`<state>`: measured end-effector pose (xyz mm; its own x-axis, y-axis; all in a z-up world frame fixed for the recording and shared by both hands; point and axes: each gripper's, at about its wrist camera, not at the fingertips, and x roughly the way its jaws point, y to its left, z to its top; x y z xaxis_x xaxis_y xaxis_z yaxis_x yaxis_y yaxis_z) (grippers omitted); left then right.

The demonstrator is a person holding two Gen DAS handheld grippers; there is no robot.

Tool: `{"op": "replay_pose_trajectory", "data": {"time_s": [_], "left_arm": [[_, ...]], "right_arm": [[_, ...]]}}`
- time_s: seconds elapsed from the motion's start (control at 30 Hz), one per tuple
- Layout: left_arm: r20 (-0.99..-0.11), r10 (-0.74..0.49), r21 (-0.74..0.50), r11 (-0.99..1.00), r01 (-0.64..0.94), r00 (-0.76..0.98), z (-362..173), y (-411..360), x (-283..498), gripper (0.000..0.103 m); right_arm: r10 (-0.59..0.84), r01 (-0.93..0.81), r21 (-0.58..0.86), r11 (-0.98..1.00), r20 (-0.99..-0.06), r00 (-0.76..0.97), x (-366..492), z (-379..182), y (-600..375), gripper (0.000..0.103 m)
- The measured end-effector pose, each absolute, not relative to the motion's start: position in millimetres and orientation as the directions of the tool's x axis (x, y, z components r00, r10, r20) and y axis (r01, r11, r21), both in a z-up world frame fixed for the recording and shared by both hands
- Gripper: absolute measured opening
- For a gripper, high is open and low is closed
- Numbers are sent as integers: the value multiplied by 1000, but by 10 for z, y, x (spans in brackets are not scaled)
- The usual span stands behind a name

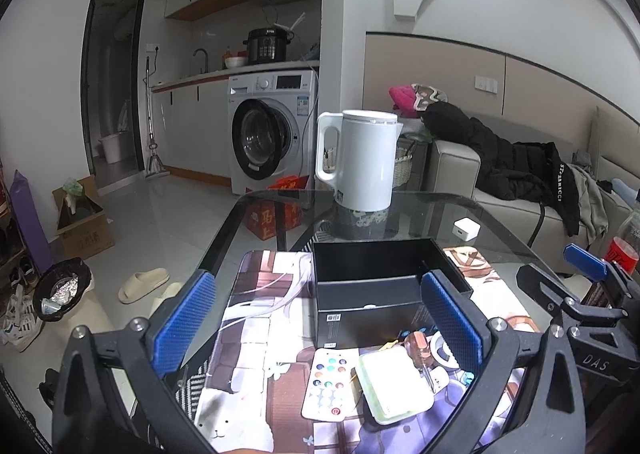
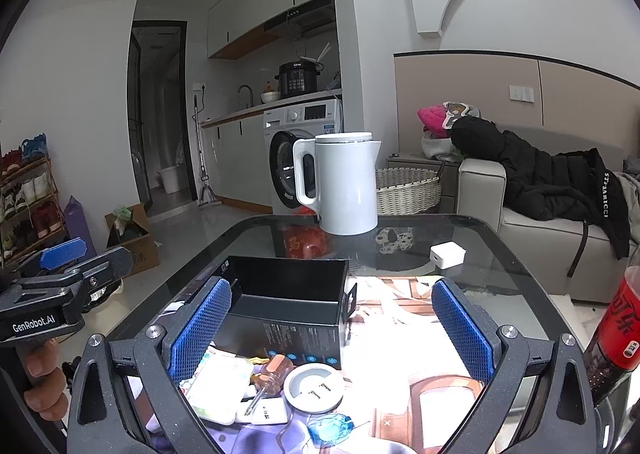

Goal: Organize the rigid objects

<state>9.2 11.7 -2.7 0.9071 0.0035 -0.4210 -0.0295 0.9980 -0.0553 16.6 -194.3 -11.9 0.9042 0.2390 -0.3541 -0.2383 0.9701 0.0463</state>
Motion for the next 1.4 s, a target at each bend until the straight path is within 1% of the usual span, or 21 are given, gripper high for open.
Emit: {"op": "replay_pose_trajectory", "data": {"time_s": [0.13, 0.23, 0.33, 0.37, 0.47, 0.57, 0.7, 0.83, 0.93, 1.0, 1.03, 1.07, 1.1, 1.13, 1.17, 1.23, 1.27, 1.3, 1.33, 1.37, 1.4], "left_arm": [[-530, 37, -29, 998, -62, 847, -163, 142, 256, 103], [-646, 34, -20, 998, -61, 763, -371, 183, 433, 103], [-721, 52, 3, 997, -72, 690, -559, 204, 545, 103], [-736, 58, 8, 997, -76, 675, -606, 201, 560, 103], [-789, 77, 31, 996, -86, 609, -762, 186, 618, 103], [-825, 90, 53, 995, -82, 558, -885, 187, 657, 103], [-851, 89, 65, 996, -64, 518, -1014, 173, 701, 103], [-865, 91, 90, 996, -26, 494, -1110, 89, 733, 103], [-878, 97, 111, 994, 3, 469, -1220, 20, 761, 103], [-873, 82, 94, 996, 0, 482, -1226, 26, 761, 103], [-874, 68, 78, 997, 1, 481, -1232, 38, 766, 103], [-878, 52, 59, 998, 0, 475, -1243, 59, 775, 103], [-884, 30, 31, 999, -5, 467, -1258, 94, 780, 103], [-893, -7, -14, 1000, -13, 449, -1280, 153, 788, 103], [-896, -20, -25, 1000, -5, 444, -1279, 171, 789, 103], [-894, -27, -9, 999, 43, 446, -1252, 126, 773, 97], [-892, -45, -17, 998, 66, 449, -1229, 104, 758, 87], [-891, -61, -23, 996, 89, 451, -1203, 78, 738, 73], [-888, -81, -25, 991, 128, 453, -1163, 15, 710, 64], [-886, -92, -25, 988, 152, 454, -1142, -29, 689, 44], [-886, -96, -19, 985, 170, 455, -1121, -78, 667, 38]], "right_arm": [[222, -225, 45, 973, -435, 873, 268, -167, -1939, 102], [223, -217, 74, 973, -534, 815, 402, -256, -1958, 102], [223, -206, 102, 973, -628, 746, 528, -415, -1990, 102], [226, -204, 112, 973, -661, 715, 572, -486, -1992, 98], [230, -189, 142, 972, -755, 614, 685, -720, -2011, 80], [250, -158, 195, 968, -811, 529, 758, -975, -2061, 80], [282, -128, 252, 959, -848, 448, 793, -1178, -2105, 80], [267, -143, 227, 963, -860, 434, 778, -1219, -2039, 77], [226, -178, 162, 971, -869, 440, 751, -1181, -1960, 66], [191, -196, 113, 974, -872, 451, 727, -1183, -1931, 58], [189, -203, 106, 973, -872, 452, 724, -1183, -1934, 57], [176, -205, 90, 975, -873, 455, 714, -1180, -1937, 53], [156, -206, 66, 976, -874, 460, 703, -1175, -1942, 44], [145, -208, 52, 977, -875, 462, 703, -1176, -1961, 40], [148, -211, 54, 976, -875, 461, 705, -1177, -1987, 36], [167, -215, 75, 974, -878, 448, 719, -1171, -2023, 35], [175, -214, 86, 973, -880, 442, 722, -1172, -2031, 35], [185, -216, 97, 972, -881, 436, 723, -1168, -2037, 35], [198, -222, 109, 969, -881, 430, 720, -1165, -2036, 35], [205, -227, 115, 967, -881, 427, 722, -1168, -2022, 35], [208, -233, 116, 966, -881, 424, 711, -1166, -2009, 35]]}}
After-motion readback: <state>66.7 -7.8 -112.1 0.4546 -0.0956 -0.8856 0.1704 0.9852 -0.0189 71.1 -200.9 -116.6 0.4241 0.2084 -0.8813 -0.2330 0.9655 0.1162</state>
